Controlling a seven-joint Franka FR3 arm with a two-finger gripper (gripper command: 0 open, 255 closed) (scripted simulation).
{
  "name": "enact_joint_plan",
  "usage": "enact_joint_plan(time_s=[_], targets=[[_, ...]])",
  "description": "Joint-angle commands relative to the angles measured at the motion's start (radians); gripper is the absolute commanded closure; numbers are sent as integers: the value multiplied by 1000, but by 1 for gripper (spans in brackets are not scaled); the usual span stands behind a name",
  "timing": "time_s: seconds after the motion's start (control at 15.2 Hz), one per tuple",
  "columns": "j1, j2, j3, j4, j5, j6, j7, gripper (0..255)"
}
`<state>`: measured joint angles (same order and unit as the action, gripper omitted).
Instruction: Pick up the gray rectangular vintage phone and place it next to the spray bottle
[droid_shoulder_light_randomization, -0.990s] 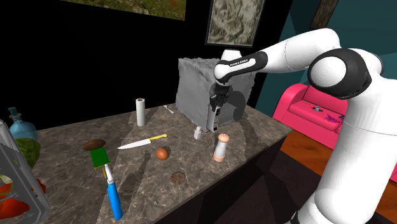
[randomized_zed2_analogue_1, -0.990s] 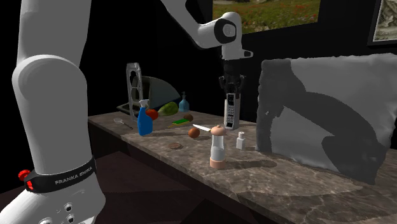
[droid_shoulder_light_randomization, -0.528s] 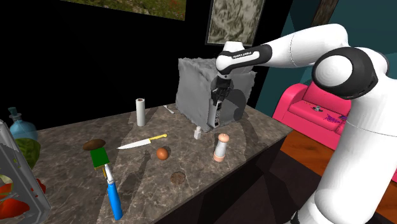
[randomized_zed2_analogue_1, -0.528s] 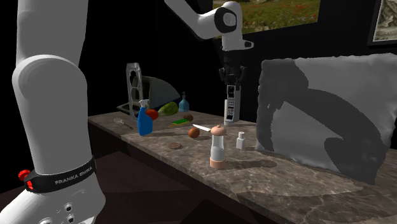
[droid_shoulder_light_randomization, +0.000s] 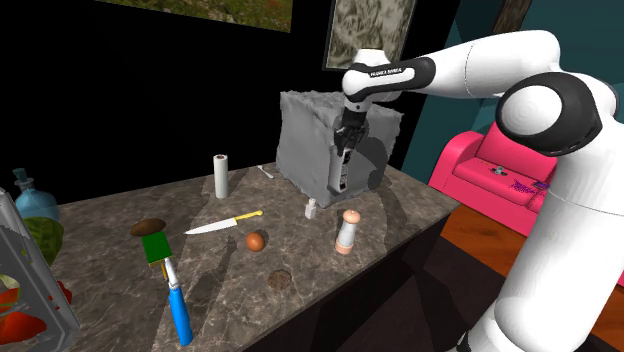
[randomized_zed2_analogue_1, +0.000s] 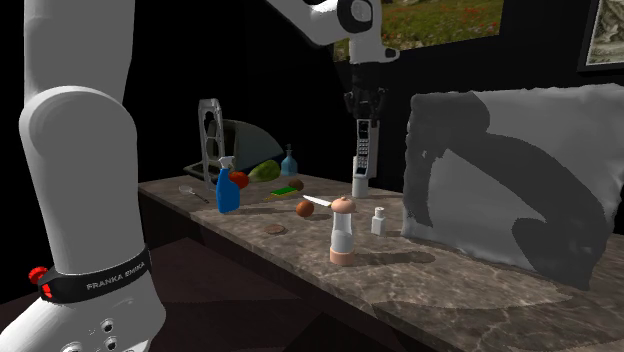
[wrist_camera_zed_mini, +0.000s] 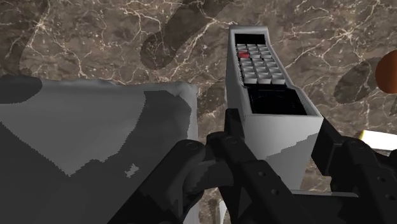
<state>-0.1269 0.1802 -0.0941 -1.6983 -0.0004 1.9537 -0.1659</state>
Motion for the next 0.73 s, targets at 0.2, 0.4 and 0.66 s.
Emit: enact_joint_plan(time_s=[0.2,0.4,0.66], targets=[[0,-3,0,66,0,-68,-1,255],[-1,-3,-1,106,0,-109,-1,255],[-1,0,-1,163,0,-163,-2,255]])
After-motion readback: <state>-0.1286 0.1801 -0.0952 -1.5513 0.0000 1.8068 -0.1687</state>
